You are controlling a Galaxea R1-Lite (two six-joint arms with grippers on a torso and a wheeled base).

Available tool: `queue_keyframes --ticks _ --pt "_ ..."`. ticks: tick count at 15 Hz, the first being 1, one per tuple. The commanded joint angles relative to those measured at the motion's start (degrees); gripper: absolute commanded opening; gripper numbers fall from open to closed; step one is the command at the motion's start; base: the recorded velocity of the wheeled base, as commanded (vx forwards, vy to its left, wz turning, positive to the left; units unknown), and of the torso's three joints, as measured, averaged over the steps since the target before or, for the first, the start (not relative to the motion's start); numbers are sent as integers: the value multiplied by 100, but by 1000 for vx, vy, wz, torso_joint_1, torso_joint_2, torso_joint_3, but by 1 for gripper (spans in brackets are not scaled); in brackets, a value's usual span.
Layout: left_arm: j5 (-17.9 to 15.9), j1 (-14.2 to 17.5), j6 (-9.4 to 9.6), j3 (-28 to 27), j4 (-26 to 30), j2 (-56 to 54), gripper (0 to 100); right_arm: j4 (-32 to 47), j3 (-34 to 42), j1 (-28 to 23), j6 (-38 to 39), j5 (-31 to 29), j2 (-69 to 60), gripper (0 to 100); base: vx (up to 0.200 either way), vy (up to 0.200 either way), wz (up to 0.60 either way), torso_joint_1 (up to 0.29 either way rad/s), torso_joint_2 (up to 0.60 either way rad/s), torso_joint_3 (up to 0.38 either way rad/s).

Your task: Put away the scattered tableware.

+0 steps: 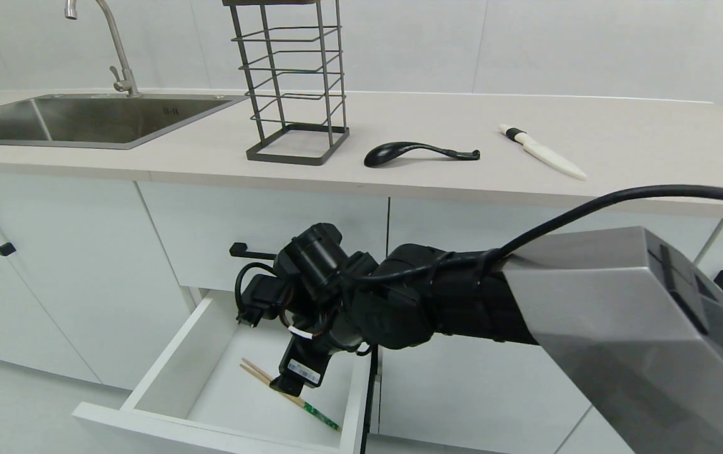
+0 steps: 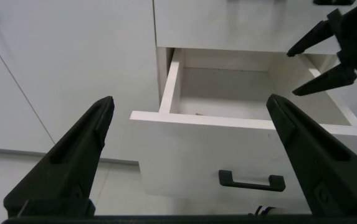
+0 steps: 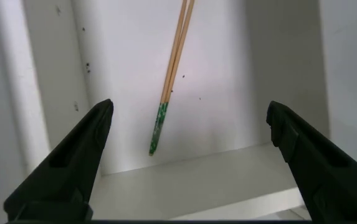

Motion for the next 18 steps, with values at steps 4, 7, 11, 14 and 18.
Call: queue_keyframes --ticks 4,7,11,14,18 --pt "1 1 -1 0 0 9 100 41 470 81 83 -80 -697 100 0 0 0 0 0 0" --pt "1 1 -1 0 0 9 100 41 945 90 92 -132 -1092 100 0 0 0 0 0 0" --pt "1 1 -1 0 0 9 100 32 1305 117 100 -167 -1479 100 0 0 0 0 0 0" --pt "1 1 -1 0 0 9 100 -3 1657 125 136 -167 -1743 100 0 0 0 0 0 0" --pt "1 1 -1 0 0 9 100 -12 1973 196 215 -176 -2121 100 0 0 0 0 0 0"
